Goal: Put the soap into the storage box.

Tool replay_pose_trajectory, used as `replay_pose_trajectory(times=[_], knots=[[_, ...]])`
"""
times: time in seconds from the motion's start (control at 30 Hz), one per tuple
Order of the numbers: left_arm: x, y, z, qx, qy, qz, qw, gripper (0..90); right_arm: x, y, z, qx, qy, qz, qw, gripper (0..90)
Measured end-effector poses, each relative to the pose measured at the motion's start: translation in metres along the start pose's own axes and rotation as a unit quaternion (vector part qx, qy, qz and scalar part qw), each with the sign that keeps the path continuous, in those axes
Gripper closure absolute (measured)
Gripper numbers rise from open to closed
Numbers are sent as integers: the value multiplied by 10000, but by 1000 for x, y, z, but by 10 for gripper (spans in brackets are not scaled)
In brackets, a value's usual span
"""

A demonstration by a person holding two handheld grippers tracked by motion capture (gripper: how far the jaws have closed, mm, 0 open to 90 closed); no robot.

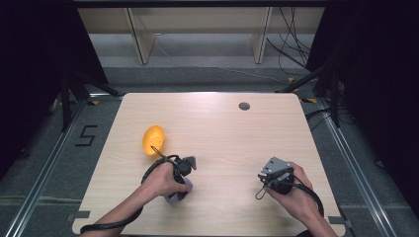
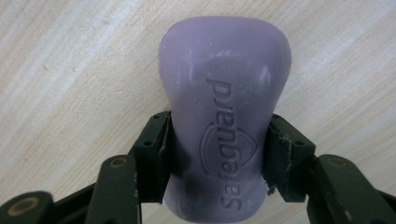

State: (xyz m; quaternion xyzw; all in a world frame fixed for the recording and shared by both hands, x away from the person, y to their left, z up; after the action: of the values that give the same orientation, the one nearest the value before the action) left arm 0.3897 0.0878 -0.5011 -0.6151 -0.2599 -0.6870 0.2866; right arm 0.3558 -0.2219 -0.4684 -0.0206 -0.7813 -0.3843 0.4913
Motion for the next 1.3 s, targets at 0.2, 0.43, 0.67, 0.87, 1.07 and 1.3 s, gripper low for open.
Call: replay_pose_trajectory(times=[0.2,0.43,0.67,0.87,1.07,1.3], knots=[[1,-1,-2,-7,73,-92,9999,468,0,0,0,4,4,-3,10000,505],[6,-2,0,62,101,-227,9997,471,0,1,0,53,-19,-26,10000,505],[12,-5,3,355,99,-400,9985,474,0,1,-2,105,-23,-47,9999,506],[15,-9,12,611,-8,-417,9973,476,-1,2,-1,95,-20,-48,9999,506],[16,-13,22,976,-15,-374,9945,479,-1,2,0,55,7,-38,10000,506],[17,-16,30,1260,-55,-260,9917,480,-1,3,-1,61,-12,-82,9999,507]])
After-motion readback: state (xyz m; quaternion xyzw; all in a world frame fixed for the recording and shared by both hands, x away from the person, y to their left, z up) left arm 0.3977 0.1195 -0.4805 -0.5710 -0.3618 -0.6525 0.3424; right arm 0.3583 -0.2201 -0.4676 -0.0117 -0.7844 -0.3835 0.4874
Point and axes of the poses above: each handheld gripper's, and its own axes: x roughly backward along the jaws, y roughly out of its top, z roughly to its left, the point moved 2 cm from there along -x, roughly forward along the jaws, and after that the axes turned 9 degrees about y, right-handed, at the moved point
